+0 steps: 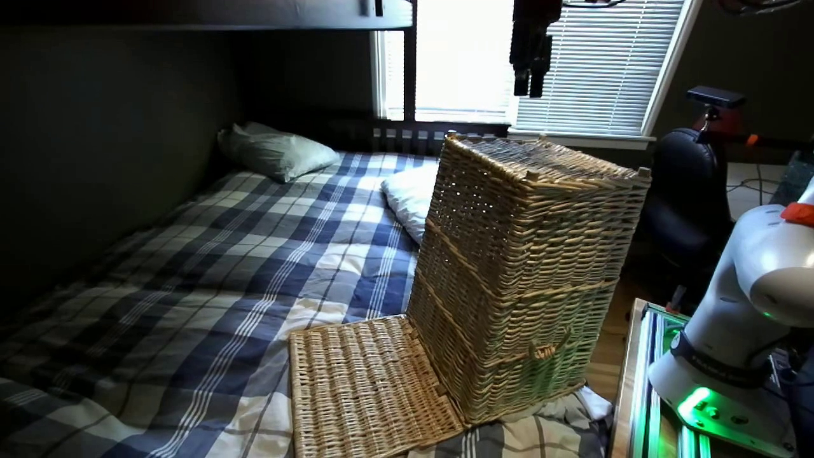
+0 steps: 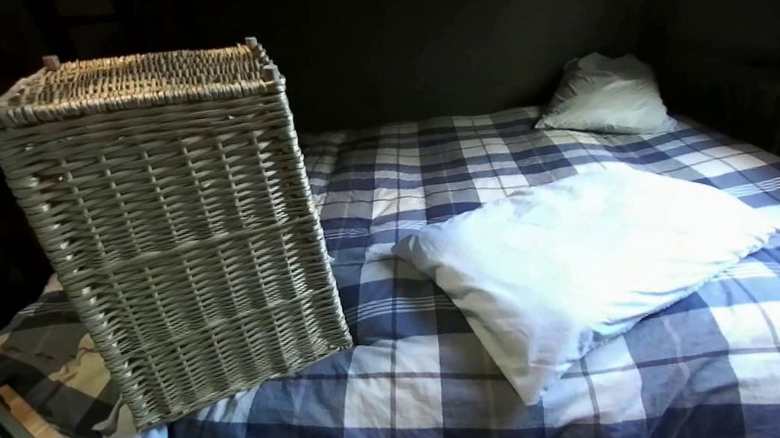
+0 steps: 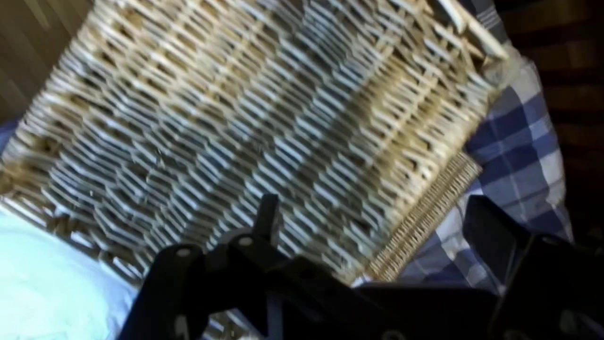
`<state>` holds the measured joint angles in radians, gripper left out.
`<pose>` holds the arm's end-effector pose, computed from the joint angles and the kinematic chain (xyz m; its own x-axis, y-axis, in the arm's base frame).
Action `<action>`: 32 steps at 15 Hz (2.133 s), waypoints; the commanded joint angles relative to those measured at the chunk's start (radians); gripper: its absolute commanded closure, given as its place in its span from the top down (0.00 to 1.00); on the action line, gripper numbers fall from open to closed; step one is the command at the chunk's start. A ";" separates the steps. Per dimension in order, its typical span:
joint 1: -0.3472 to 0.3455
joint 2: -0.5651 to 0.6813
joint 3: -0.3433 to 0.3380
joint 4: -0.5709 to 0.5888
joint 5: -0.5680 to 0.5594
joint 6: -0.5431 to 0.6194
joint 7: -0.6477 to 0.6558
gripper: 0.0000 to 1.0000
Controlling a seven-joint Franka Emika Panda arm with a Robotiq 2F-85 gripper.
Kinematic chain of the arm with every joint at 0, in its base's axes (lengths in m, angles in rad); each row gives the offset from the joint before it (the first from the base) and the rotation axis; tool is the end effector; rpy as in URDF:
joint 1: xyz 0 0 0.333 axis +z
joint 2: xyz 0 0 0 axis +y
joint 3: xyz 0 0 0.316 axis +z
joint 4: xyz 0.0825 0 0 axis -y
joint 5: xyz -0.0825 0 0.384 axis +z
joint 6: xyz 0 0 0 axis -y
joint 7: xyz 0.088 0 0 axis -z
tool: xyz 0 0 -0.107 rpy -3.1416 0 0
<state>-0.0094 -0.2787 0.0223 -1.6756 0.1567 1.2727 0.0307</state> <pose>0.4298 0.0274 0.6915 0.9918 0.0267 -0.1252 0.0085 -0.9896 -0.1439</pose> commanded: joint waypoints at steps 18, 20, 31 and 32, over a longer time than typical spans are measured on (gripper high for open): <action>0.256 -0.191 0.289 -0.309 -0.451 -0.287 -0.029 1.00; 0.300 -0.198 0.276 -0.370 -0.444 -0.278 -0.095 1.00; 0.348 -0.232 0.235 -0.605 -0.771 0.104 -0.202 1.00; 0.346 -0.238 0.231 -0.601 -0.788 0.125 -0.200 1.00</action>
<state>0.3279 -0.4704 0.2751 -2.2357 -0.5626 1.3069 -0.1582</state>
